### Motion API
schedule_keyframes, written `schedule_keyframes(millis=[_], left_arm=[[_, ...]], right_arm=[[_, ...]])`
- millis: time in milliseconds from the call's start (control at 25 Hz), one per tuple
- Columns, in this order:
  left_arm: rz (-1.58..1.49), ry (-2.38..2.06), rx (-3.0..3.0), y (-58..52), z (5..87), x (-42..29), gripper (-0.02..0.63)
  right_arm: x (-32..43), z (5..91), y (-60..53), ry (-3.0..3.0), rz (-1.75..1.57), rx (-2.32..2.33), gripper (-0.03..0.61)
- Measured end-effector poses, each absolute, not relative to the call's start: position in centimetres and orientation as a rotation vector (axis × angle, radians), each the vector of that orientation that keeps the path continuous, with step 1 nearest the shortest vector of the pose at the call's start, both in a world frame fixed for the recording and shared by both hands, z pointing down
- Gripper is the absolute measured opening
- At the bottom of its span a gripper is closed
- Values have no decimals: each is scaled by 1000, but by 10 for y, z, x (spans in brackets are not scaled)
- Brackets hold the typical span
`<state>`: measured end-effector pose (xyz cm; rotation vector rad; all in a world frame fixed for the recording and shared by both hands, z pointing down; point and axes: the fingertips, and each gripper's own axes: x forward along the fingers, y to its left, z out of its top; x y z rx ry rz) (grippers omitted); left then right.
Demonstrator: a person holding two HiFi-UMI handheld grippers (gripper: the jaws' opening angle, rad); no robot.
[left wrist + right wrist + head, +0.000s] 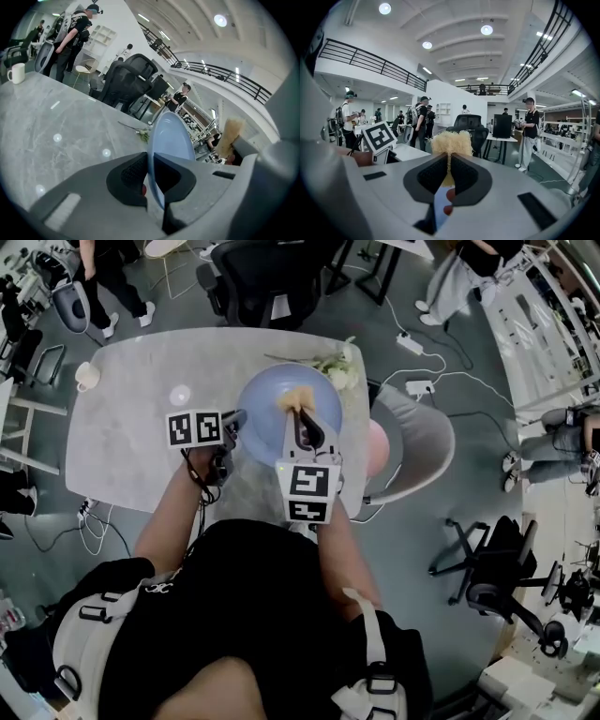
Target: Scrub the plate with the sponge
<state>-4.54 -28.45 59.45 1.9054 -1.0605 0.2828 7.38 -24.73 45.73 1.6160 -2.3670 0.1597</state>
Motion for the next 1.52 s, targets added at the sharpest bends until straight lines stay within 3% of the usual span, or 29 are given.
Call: schedule_keyframes(millis=[720, 1520], left_arm=[[319, -984, 2034, -264, 557, -9, 23], [356, -860, 2242, -245, 528, 20, 23]], right_arm=[[23, 501, -244, -2377, 259, 1320, 29], [47, 499, -254, -2333, 410, 1418, 29]])
